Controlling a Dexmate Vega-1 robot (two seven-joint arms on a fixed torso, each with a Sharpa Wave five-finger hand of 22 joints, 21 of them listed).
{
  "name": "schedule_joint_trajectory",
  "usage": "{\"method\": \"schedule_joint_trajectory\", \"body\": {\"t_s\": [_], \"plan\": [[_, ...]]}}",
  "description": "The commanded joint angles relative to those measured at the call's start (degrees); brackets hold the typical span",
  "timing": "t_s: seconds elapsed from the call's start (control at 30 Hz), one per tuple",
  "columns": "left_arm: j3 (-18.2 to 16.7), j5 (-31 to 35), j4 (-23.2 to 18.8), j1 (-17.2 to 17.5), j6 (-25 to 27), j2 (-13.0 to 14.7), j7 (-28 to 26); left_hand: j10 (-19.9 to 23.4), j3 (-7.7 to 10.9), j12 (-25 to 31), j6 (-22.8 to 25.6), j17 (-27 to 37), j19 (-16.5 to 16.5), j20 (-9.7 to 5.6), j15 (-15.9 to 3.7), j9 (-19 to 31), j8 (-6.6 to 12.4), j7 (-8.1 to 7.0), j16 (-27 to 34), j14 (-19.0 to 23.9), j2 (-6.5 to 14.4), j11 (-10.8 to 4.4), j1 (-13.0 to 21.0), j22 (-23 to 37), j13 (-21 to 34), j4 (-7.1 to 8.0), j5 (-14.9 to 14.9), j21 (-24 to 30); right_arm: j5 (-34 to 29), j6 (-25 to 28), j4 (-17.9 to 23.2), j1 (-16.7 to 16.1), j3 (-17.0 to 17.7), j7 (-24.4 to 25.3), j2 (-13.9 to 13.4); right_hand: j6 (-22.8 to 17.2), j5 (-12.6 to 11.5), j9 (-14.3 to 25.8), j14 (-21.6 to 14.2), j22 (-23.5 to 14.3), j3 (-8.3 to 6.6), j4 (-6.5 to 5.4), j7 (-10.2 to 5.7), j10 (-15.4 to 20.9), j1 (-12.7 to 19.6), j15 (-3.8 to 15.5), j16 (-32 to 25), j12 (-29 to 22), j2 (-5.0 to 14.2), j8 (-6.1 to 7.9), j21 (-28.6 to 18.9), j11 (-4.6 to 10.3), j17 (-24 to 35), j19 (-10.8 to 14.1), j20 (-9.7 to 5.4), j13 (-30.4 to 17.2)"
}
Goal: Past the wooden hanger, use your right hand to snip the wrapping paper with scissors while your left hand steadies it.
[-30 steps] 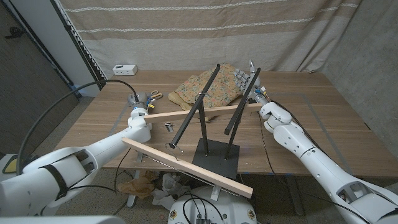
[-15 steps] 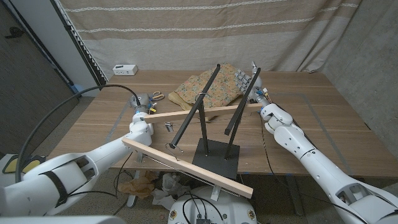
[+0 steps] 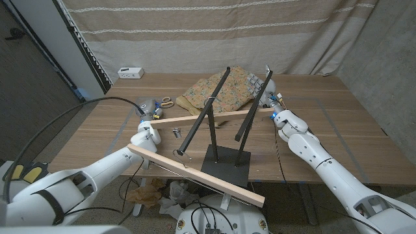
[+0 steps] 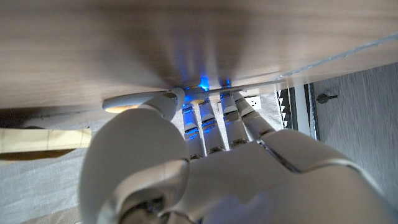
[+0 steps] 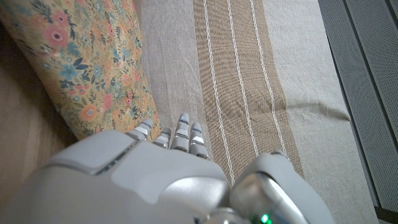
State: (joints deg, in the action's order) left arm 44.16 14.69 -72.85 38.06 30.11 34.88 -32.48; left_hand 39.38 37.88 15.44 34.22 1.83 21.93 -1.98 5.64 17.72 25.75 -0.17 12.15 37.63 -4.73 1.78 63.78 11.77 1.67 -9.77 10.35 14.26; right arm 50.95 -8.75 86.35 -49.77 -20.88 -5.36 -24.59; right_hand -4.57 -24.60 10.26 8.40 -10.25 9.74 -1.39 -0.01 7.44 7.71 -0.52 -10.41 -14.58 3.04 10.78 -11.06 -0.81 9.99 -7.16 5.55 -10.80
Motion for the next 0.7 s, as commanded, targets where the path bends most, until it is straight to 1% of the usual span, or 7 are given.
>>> {"method": "schedule_joint_trajectory", "body": {"t_s": [0.03, 0.13, 0.2, 0.3, 0.4, 0.57, 0.7], "plan": [[-6.03, -1.25, -4.35, 4.50, -7.21, 1.10, -9.31, 23.90, 0.89, 19.50, 22.33, 26.24, 2.02, -1.86, -19.47, 11.67, 22.72, -11.72, 5.96, 20.29, -1.91, -13.01, 3.42, 0.39, 40.69, -0.02, -0.15, 0.82, 0.67, -0.16, 0.90, -0.71, 0.29, 0.03, -0.17, 0.12, 0.06, 0.32, 0.08, -0.13, 0.37, -0.07, -0.07, -0.16, 0.10, -0.23, 0.05, 0.36, 0.55, -0.08, -0.23, -0.09, 0.26, -0.06, 0.00, -0.09], [-6.99, -1.00, -4.94, 5.42, -8.63, 1.17, -11.45, 23.91, 0.86, 19.83, 23.00, 26.29, 2.91, -2.66, -19.52, 10.83, 23.27, -11.67, 6.13, 24.95, -2.18, -12.84, 4.26, 0.52, 40.63, 0.20, -0.12, 1.34, 0.65, -0.12, 0.72, -0.51, 0.15, -0.11, -0.10, 0.14, 0.08, 0.32, 0.08, -0.13, 0.38, -0.06, -0.06, -0.16, 0.12, -0.23, 0.04, 0.37, 0.55, -0.07, -0.24, -0.09, 0.26, -0.03, 0.00, -0.10], [-7.28, -0.36, -5.32, 5.84, -8.77, 1.20, -12.73, 24.29, 0.17, 20.23, 22.68, 22.80, 4.48, -4.20, -19.49, 10.72, 24.14, -11.72, 4.57, 31.83, -3.04, -12.90, 4.98, 0.51, 40.50, 0.18, -0.14, 2.14, 0.92, -0.14, 0.53, -0.43, 0.15, -0.40, 0.07, 0.16, 0.09, 0.32, 0.08, -0.13, 0.39, -0.06, -0.03, -0.16, 0.12, -0.22, 0.04, 0.38, 0.55, -0.07, -0.25, -0.10, 0.26, -0.02, 0.00, -0.10], [-7.55, 0.58, -5.42, 6.32, -9.55, 1.31, -14.39, 24.26, 0.20, 20.45, 22.06, 20.80, 5.92, -5.06, -19.46, 11.07, 24.61, -11.72, 3.42, 35.39, -3.06, -12.94, 5.23, 0.54, 40.67, 0.40, -0.01, 2.86, 0.92, -0.15, 0.46, -0.42, 0.12, -0.33, 0.13, 0.18, 0.11, 0.32, 0.05, -0.13, 0.40, -0.05, -0.04, -0.16, 0.13, -0.18, 0.02, 0.39, 0.56, -0.05, -0.25, -0.10, 0.26, 0.00, 0.03, -0.10], [-8.17, 0.62, -5.41, 6.81, -10.70, 1.20, -15.45, 24.09, 0.39, 20.55, 21.77, 20.64, 6.83, -5.19, -19.39, 11.13, 24.71, -11.74, 3.33, 37.07, -3.05, -12.92, 5.03, 0.62, 40.84, 0.58, 0.11, 3.37, 0.86, -0.17, 0.63, -0.55, 0.13, -0.19, 0.06, 0.19, 0.13, 0.32, 0.02, -0.13, 0.41, -0.05, -0.08, -0.14, 0.14, -0.15, 0.00, 0.39, 0.57, -0.04, -0.27, -0.11, 0.26, 0.04, 0.00, -0.10], [-9.06, 0.59, -5.32, 7.47, -12.91, 0.95, -16.99, 22.90, 0.82, 20.46, 20.98, 21.03, 7.26, -7.57, -19.32, 10.77, 24.73, -11.79, 4.04, 41.60, -2.68, -12.99, 3.77, 0.72, 41.24, 1.10, -0.09, 3.90, 1.03, -0.21, 0.95, -0.85, 0.32, -0.05, -0.06, 0.19, 0.15, 0.32, 0.01, -0.13, 0.43, -0.04, -0.07, -0.15, 0.15, -0.14, -0.01, 0.41, 0.59, -0.02, -0.28, -0.10, 0.26, 0.08, -0.04, -0.10], [-9.78, 0.69, -4.44, 7.84, -16.56, 0.56, -19.36, 21.33, 0.98, 19.17, 21.91, 22.54, 7.97, -8.45, -19.28, 7.90, 24.29, -11.73, 6.43, 43.61, -2.07, -13.08, 2.36, 0.31, 40.66, 1.34, -0.47, 4.39, 1.00, -0.26, 1.18, -1.00, 0.41, 0.06, -0.22, 0.22, 0.18, 0.32, 0.00, -0.13, 0.44, -0.04, -0.08, -0.17, 0.16, -0.18, -0.02, 0.44, 0.61, 0.00, -0.34, -0.10, 0.26, 0.22, -0.18, -0.11]]}}
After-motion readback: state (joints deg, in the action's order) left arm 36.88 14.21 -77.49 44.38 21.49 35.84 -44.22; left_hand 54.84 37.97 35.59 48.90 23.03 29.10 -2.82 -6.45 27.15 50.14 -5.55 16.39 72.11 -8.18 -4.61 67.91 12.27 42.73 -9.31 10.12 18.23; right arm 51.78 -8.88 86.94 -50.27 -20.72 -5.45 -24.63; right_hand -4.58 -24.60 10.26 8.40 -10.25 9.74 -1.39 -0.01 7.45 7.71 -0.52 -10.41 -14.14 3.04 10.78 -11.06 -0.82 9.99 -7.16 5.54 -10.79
